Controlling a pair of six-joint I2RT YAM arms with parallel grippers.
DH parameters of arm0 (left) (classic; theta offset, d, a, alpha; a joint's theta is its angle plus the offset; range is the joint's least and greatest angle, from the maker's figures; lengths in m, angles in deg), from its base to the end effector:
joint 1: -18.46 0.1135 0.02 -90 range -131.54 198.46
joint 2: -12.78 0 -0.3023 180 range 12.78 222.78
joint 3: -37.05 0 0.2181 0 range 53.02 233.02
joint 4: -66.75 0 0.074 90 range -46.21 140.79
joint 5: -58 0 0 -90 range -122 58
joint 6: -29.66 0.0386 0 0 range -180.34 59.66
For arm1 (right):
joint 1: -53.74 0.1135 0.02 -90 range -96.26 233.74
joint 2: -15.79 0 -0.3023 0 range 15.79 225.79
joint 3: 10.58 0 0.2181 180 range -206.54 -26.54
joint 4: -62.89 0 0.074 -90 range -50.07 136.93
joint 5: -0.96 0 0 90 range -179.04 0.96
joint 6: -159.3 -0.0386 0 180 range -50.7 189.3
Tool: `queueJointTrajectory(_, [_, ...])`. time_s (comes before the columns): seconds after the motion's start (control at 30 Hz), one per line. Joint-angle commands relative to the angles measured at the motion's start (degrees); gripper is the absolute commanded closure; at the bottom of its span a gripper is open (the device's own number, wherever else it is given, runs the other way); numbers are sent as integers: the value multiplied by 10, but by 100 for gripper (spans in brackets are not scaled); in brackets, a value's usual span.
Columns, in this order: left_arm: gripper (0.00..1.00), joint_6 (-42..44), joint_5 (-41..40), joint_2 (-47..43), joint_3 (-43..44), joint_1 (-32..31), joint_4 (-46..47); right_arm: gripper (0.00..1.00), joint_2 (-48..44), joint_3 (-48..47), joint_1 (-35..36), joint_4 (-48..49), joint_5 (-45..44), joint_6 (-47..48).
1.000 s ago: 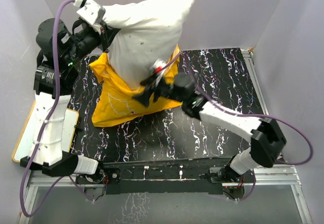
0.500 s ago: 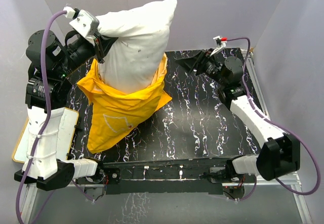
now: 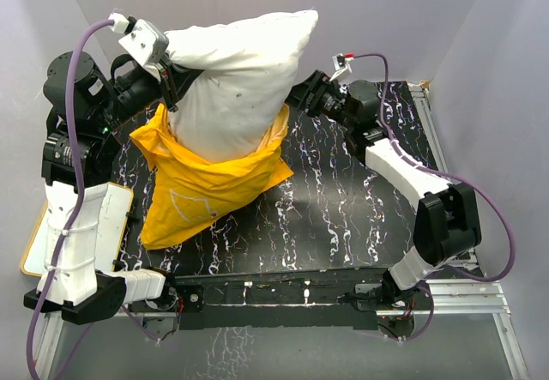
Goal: Remove the pillowcase from the pillow
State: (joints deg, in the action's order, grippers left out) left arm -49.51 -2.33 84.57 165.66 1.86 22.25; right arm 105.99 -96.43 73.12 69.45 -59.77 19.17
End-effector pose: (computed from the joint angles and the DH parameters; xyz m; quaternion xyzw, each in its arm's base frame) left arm 0.1382 -0.0612 0.6061 0.3375 0.5417 -0.1983 0.7439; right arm 0.3202 0.1327 0.4034 0.0023 0.6951 0.5414 0.4730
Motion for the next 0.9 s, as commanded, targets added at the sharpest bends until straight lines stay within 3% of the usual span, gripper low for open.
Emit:
queueJointTrajectory(0.0, [100, -1, 23, -14, 36, 1, 31, 27, 9, -55, 26, 41, -21, -18])
queueJointTrajectory(0.1, [100, 1, 28, -14, 32, 0, 32, 31, 30, -70, 42, 31, -61, -27])
queueJointTrajectory(0.23, [100, -6, 44, -2, 50, 1, 33, 42, 76, -99, 82, -56, -159, 6])
queueJointTrajectory(0.37, [100, -7, 57, 13, 94, 1, 15, 44, 118, -44, 88, -82, -238, 3])
queueJointTrajectory(0.67, [100, -24, 73, 9, 118, 1, 51, 50, 170, 107, 112, -67, -272, 10])
queueJointTrajectory(0.87, [100, -27, 60, 18, 148, 0, 76, 48, 169, 172, 106, -52, -260, 38])
